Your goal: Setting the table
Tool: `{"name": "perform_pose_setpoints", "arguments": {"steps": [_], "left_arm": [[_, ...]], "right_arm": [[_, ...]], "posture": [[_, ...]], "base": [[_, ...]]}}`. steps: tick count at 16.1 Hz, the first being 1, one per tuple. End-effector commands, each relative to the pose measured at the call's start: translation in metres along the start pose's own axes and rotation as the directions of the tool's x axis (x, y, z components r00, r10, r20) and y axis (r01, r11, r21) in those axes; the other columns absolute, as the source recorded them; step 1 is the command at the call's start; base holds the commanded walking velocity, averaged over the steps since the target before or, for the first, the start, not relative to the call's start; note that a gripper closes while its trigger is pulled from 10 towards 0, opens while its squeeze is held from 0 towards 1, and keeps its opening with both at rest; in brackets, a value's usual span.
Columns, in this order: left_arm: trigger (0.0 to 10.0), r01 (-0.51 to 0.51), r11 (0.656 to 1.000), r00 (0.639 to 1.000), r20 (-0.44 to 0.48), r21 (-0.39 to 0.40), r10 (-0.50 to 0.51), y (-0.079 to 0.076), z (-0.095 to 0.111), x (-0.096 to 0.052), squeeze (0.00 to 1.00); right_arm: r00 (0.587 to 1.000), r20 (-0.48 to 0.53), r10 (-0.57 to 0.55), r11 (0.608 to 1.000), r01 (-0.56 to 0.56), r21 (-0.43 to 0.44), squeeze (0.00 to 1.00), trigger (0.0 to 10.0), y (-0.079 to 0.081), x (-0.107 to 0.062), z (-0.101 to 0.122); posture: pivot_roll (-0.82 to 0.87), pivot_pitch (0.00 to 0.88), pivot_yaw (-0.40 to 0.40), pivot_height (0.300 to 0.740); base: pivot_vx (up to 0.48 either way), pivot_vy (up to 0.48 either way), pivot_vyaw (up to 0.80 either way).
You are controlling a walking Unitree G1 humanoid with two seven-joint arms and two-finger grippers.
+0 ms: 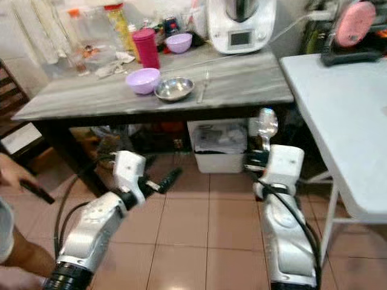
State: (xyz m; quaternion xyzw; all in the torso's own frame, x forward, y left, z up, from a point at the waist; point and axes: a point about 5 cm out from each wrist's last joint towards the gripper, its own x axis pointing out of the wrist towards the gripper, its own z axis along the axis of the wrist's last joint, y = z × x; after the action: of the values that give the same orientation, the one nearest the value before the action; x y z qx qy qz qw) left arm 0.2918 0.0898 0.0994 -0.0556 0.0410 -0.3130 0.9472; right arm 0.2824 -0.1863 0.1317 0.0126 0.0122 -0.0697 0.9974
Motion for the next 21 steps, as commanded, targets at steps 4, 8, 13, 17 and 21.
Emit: {"name": "perform_pose_setpoints", "arguments": {"steps": [4, 8, 13, 17, 21], "left_arm": [[10.0, -0.027, 0.999, 1.0, 0.0, 0.021, 0.027, 0.0107, 0.0038, -0.0053, 0.0], [10.0, -0.024, 0.999, 1.0, 0.002, 0.021, 0.024, 0.0097, 0.004, -0.0041, 0.0], [10.0, -0.02, 1.0, 1.0, 0.0, 0.02, 0.02, 0.0093, 0.0037, -0.0034, 0.0], [10.0, -0.016, 1.0, 1.0, 0.0, 0.018, 0.016, 0.0075, 0.0032, -0.0029, 0.0], [10.0, -0.012, 1.0, 1.0, -0.001, 0.015, 0.012, 0.0063, 0.0024, -0.0029, 0.0]], "right_arm": [[0.999, 0.028, 0.036, 0.999, -0.037, 0.023, 0.0, 10.0, 0.0126, 0.001, 0.0063], [0.999, 0.028, 0.037, 0.999, -0.037, 0.023, 0.0, 10.0, 0.0126, 0.0021, 0.0065], [0.999, 0.029, 0.033, 0.999, -0.033, 0.027, 0.0, 10.0, 0.013, 0.003, 0.0064], [0.999, 0.026, 0.031, 0.999, -0.032, 0.044, 0.0, 10.0, 0.0123, 0.0033, 0.006], [0.999, 0.025, 0.03, 0.999, -0.031, 0.044, 0.0, 10.0, 0.0121, 0.003, 0.0059]], "posture": [[-0.29, 0.0, 0.124, 0.74], [-0.29, 0.0, 0.122, 0.74], [-0.29, 0.0, 0.123, 0.74], [-0.29, 0.0, 0.123, 0.74], [-0.29, 0.0, 0.122, 0.74]], "base": [[0.339, 0.0, 0.0], [0.34, 0.0, 0.0], [0.339, 0.0, 0.0], [0.34, 0.0, -0.11], [0.339, 0.0, 0.0]]}}
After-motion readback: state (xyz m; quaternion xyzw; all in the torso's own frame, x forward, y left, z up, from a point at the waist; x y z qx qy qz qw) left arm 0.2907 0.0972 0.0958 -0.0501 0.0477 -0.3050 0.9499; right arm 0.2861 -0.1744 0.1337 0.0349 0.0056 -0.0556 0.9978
